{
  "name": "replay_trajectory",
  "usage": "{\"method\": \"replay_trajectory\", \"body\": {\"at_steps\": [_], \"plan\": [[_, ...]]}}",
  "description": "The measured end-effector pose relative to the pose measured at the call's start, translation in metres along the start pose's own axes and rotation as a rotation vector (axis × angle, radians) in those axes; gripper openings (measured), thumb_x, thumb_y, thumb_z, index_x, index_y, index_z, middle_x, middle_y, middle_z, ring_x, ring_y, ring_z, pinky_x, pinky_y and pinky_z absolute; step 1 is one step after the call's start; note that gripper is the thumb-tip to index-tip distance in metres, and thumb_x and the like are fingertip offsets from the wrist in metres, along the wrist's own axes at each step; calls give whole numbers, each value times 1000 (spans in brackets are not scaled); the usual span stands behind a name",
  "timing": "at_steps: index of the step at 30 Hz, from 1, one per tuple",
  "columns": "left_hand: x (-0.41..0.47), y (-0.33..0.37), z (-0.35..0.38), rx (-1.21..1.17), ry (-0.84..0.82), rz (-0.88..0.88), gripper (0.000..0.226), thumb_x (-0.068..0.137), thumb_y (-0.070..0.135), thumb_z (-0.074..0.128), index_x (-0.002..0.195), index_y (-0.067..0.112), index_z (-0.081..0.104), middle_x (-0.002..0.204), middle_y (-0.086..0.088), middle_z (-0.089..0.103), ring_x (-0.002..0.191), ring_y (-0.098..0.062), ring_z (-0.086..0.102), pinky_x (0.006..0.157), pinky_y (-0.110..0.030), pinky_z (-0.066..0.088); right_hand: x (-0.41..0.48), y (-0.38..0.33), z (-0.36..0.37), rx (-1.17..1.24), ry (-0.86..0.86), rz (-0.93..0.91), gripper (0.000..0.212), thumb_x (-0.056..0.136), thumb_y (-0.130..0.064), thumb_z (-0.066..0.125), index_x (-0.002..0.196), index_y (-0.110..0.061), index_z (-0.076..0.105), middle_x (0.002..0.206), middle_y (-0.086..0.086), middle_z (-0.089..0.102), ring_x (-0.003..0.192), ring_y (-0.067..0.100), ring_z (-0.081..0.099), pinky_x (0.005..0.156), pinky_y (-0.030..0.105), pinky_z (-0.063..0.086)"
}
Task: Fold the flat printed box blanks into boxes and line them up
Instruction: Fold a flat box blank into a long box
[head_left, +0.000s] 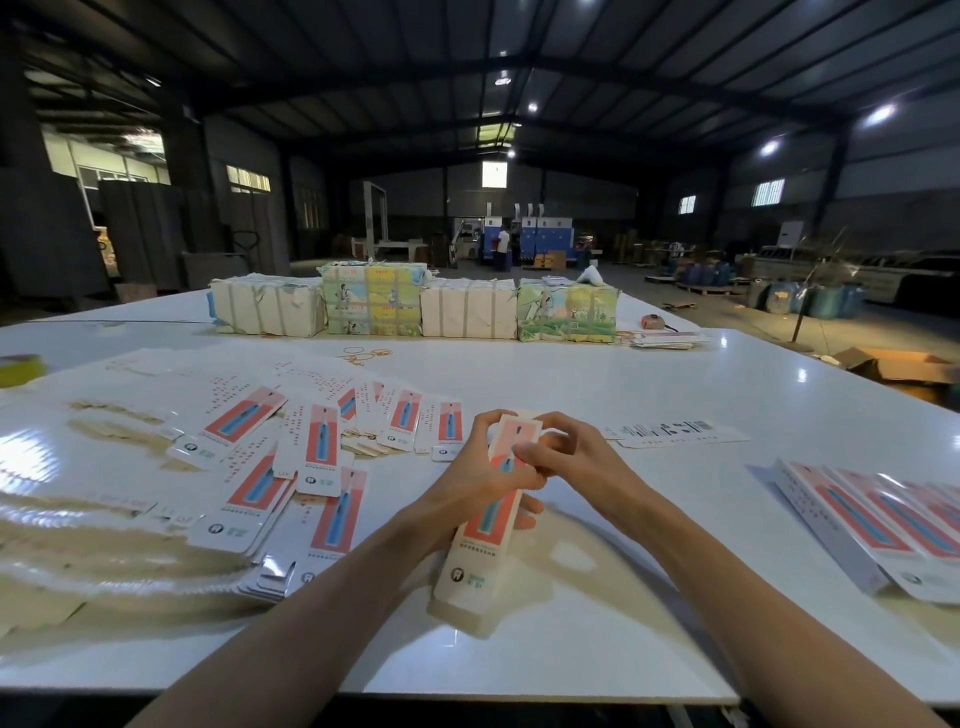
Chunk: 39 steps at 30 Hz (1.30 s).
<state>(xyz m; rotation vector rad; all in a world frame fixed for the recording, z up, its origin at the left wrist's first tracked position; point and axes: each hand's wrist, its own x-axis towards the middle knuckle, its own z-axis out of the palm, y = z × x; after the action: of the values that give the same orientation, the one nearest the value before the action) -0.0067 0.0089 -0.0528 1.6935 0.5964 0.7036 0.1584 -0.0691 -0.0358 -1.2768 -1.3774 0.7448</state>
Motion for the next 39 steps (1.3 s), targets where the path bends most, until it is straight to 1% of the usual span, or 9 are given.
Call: {"method": "replay_trajectory", "body": {"at_steps": [4, 7, 13, 18, 22, 25, 28, 33, 39], "plan": [[1, -2, 0, 43, 26, -43, 76, 76, 37, 93, 125, 59, 39, 115, -7, 70, 82, -31, 80, 67, -38, 64, 0, 1, -1, -18, -44, 16, 27, 99, -36, 74, 115, -15, 69, 99, 8, 81, 97, 23, 78, 90, 34, 62], [0, 0, -1, 31, 23, -52, 74, 79, 34, 90, 124, 60, 38, 113, -7, 71, 80, -30, 80, 64, -34, 64, 3, 1, 0, 43, 25, -10, 33, 103, -45, 65, 116, -15, 68, 93, 13, 79, 80, 26, 73, 78, 33, 62], [-6, 4, 0, 87, -130, -74, 78, 80, 22, 85, 130, 59, 38, 114, -9, 70, 86, -33, 80, 68, -38, 64, 15, 14, -10, 210, 212, 132, 23, 110, -18, 55, 124, -1, 61, 73, 17, 71, 54, 28, 63, 53, 33, 51], [-5, 4, -1, 51, -144, -93, 79, 81, 15, 85, 123, 64, 40, 95, -2, 77, 88, -36, 80, 68, -38, 65, 13, 15, -14, 3, 201, -41, 19, 108, -9, 57, 114, -5, 74, 78, 14, 76, 59, 25, 66, 55, 31, 54], [-8, 7, -2, 55, -100, -90, 84, 82, 11, 85, 128, 62, 35, 110, -9, 72, 86, -34, 80, 67, -35, 65, 13, 13, -9, -147, 217, -179, 22, 106, -8, 58, 109, -12, 79, 91, 1, 80, 76, 23, 75, 68, 30, 62], [-11, 9, -2, 49, -81, -64, 90, 82, 9, 84, 130, 61, 30, 119, -14, 66, 85, -34, 80, 67, -36, 65, 9, 8, -7, 43, 127, -74, 28, 110, -23, 54, 109, -15, 81, 101, 5, 81, 95, 25, 79, 79, 30, 63], [-12, 12, -2, 77, -89, -50, 92, 82, 10, 84, 124, 68, 27, 119, -13, 65, 82, -32, 80, 63, -32, 63, 8, 2, -10, 231, 81, 40, 37, 108, -38, 58, 103, -13, 85, 104, 13, 80, 98, 27, 78, 77, 27, 61], [-12, 10, 2, 125, -97, -64, 93, 82, 13, 85, 110, 79, 26, 107, -11, 72, 79, -30, 80, 60, -31, 63, 8, 3, -15, 303, 68, 101, 22, 100, -26, 73, 104, -8, 84, 104, 18, 79, 93, 27, 77, 73, 26, 60], [-13, 12, 2, 144, -106, -40, 97, 81, 12, 85, 126, 71, 23, 118, -13, 66, 79, -32, 80, 64, -34, 64, 8, 3, -13, 285, 145, 97, 15, 94, -22, 80, 99, -9, 85, 99, 18, 80, 91, 29, 79, 74, 29, 63]]}}
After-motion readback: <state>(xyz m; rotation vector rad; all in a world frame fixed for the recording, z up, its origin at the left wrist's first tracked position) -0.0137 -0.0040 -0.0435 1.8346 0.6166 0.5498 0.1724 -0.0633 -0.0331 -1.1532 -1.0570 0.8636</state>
